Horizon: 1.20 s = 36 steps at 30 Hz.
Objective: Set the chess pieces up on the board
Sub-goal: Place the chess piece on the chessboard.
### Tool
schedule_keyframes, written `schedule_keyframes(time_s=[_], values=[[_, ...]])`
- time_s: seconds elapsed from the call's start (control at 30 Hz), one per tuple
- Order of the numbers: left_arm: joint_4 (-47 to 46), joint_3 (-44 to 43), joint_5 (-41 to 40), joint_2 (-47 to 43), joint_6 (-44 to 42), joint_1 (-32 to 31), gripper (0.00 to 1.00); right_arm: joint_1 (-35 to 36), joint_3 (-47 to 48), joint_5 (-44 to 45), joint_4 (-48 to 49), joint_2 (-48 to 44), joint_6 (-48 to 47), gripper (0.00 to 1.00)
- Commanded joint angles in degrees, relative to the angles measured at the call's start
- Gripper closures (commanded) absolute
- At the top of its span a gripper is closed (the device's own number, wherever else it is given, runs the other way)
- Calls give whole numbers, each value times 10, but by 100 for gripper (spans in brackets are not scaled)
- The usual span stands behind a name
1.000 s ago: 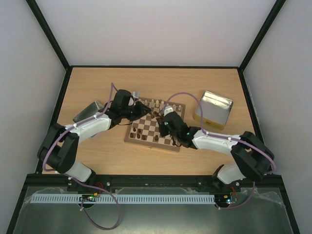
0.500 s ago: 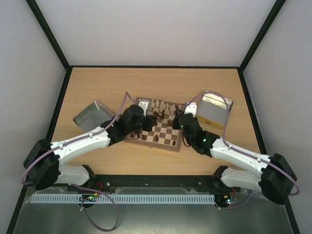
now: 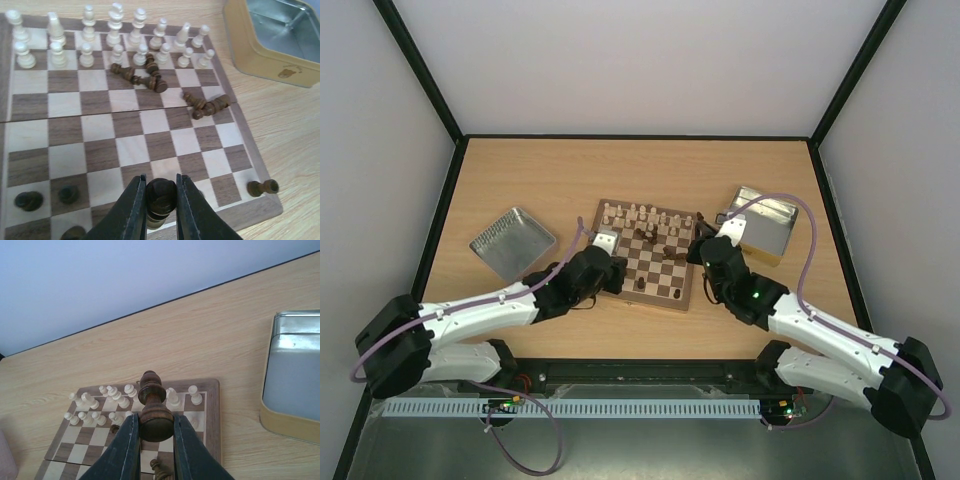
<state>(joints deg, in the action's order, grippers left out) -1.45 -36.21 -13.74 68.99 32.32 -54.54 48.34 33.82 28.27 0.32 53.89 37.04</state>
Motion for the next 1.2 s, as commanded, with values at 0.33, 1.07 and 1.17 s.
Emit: schedule_keyframes(time_s=[0.33,1.07,1.17], values=[[-72,1,-42,70,-31,-33,97,-2,-2,-2,-8,26,21,91],[-118,42,-32,100,-21,-42,93,-2,-4,-4,-5,40,23,90],[-119,42,-34,106,-21,-42,92,-2,-4,-3,-4,41,23,90]])
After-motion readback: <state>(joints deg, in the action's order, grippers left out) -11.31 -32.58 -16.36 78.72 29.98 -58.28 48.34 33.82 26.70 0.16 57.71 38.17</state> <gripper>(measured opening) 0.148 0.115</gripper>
